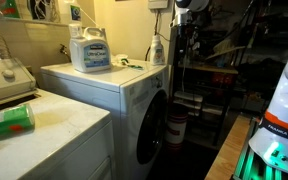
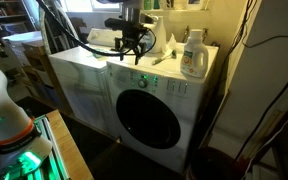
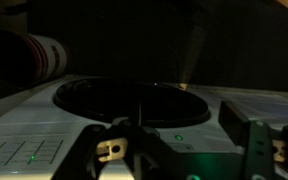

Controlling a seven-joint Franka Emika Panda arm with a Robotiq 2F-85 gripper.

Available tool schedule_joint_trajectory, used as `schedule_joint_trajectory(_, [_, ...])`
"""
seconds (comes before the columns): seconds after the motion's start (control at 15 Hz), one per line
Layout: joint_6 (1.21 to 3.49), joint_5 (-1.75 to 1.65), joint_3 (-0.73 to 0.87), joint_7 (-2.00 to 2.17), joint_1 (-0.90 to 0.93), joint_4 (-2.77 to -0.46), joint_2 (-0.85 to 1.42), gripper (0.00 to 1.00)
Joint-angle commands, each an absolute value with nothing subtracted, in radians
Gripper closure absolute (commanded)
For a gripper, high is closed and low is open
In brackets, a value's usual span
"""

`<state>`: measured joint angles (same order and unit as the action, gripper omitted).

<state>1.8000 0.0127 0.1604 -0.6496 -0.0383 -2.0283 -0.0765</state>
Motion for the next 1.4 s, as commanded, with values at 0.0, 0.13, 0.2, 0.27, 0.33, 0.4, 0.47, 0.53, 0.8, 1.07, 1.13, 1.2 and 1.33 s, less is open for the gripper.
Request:
schedule_joint_trajectory(0.0, [1.882,0.091,0.142,-0.693,-0.053,-2.081,-0.013,0.51])
schedule_joint_trajectory(0.13, [1.932,0.140,0.133,-0.707,-0.061,-2.097,0.031,0.66])
schedule_joint_trajectory(0.2, [1.960,0.162,0.130,-0.710,-0.066,-2.100,0.052,0.73])
schedule_joint_trajectory(0.27, [1.992,0.179,0.126,-0.707,-0.071,-2.096,0.074,0.80])
schedule_joint_trajectory(0.33, [2.018,0.199,0.121,-0.711,-0.076,-2.090,0.098,0.89])
schedule_joint_trajectory(0.4, [2.039,0.207,0.116,-0.712,-0.080,-2.079,0.121,0.95])
schedule_joint_trajectory(0.47, [2.065,0.227,0.112,-0.724,-0.086,-2.075,0.136,1.00])
schedule_joint_trajectory(0.53, [2.072,0.205,0.110,-0.706,-0.089,-2.062,0.156,1.00])
schedule_joint_trajectory(0.8, [2.060,0.183,0.093,-0.688,-0.093,-2.069,0.146,0.99])
schedule_joint_trajectory(1.07, [2.065,0.172,0.096,-0.641,-0.092,-2.045,0.173,1.00])
schedule_joint_trajectory(1.13, [2.076,0.183,0.095,-0.637,-0.095,-2.038,0.184,1.00])
schedule_joint_trajectory(1.2, [2.114,0.168,0.098,-0.592,-0.093,-2.034,0.200,1.00])
schedule_joint_trajectory(1.33, [2.164,0.174,0.093,-0.561,-0.097,-2.026,0.221,1.00])
